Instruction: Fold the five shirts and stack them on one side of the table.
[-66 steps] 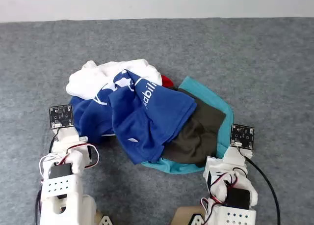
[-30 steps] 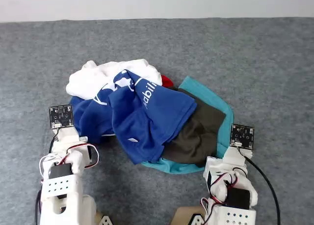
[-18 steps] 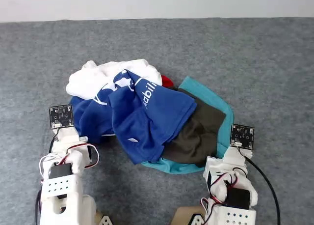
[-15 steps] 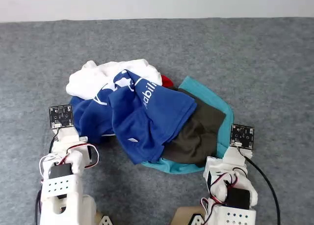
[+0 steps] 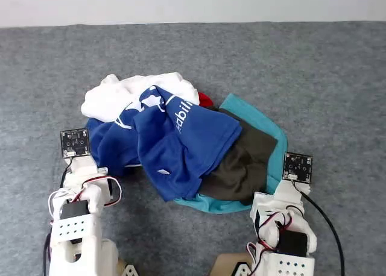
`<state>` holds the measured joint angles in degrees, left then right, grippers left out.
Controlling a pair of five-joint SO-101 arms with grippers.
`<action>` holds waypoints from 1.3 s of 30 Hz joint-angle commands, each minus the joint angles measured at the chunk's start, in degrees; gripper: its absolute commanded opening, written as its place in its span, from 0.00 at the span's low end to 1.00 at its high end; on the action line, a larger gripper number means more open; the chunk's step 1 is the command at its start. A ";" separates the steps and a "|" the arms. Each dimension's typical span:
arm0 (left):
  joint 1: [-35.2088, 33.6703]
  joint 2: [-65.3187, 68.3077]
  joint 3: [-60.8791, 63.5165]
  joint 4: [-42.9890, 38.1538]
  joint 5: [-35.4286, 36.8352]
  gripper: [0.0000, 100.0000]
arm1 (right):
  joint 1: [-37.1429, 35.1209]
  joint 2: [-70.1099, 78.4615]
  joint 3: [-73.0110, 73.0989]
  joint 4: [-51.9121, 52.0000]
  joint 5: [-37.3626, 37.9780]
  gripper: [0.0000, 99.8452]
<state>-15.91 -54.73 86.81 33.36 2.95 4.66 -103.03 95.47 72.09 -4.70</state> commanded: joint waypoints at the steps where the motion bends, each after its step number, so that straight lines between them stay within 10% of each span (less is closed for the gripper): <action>1: -0.18 -0.62 -0.22 -1.14 -0.35 0.00 | -0.13 -0.84 0.97 0.13 0.44 0.01; 15: -0.09 -0.62 -0.92 -0.09 -2.46 0.00 | -0.13 -0.84 0.97 0.13 0.44 0.01; 21: -3.25 -0.62 -18.77 12.84 -34.20 0.00 | -0.13 -0.84 0.97 0.13 0.44 0.01; 33: 0.79 2.29 -57.89 39.91 -27.96 0.00 | -0.22 -0.84 0.97 0.13 0.44 0.01; 39: 8.53 24.70 -82.15 56.53 -23.56 0.00 | -0.22 -0.84 0.97 0.13 0.44 0.01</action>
<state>-10.64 -41.54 18.33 81.63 -22.29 4.66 -103.03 95.47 72.09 -4.70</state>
